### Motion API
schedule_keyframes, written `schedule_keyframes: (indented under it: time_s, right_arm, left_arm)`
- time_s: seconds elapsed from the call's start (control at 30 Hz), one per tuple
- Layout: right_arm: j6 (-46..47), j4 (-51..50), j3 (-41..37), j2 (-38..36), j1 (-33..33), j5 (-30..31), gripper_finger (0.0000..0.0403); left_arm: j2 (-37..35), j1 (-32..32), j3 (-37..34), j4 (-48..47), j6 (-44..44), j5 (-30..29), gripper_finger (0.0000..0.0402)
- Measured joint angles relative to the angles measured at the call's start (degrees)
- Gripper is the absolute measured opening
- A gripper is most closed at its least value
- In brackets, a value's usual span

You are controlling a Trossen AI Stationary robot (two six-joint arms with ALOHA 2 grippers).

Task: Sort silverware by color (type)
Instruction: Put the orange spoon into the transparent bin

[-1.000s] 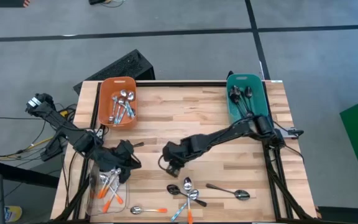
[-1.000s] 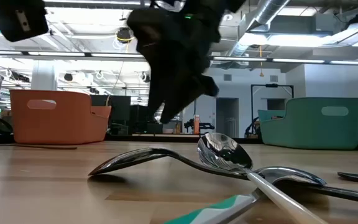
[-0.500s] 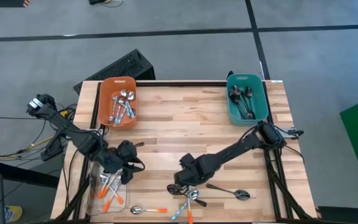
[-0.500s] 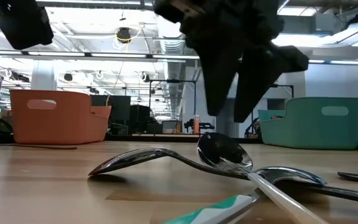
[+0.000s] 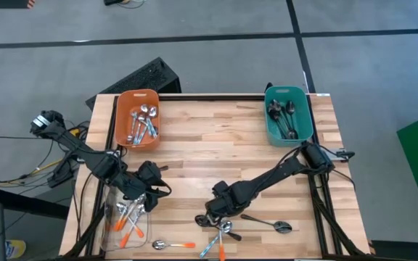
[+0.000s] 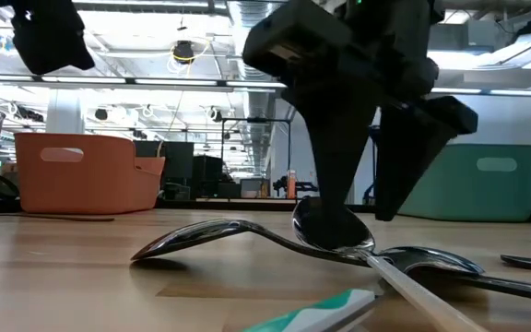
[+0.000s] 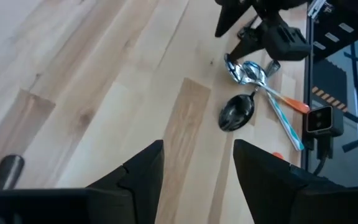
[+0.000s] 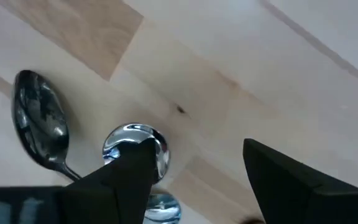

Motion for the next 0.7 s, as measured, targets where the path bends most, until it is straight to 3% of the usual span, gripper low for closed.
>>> schedule_keyframes:
  time_s: [0.37,0.7]
  right_arm:
    - [-7.13,13.3,-5.85,-0.15,-0.08,-4.77,0.0254]
    - [-8.38,16.84,-6.63,-0.18,0.15,-4.59,0.0179]
  left_arm:
    - [0.0,3.12,0.0,-0.01,2.55,-0.25,0.0181]
    - [0.0,6.7,0.0,-0.08,4.4,1.47,0.0181]
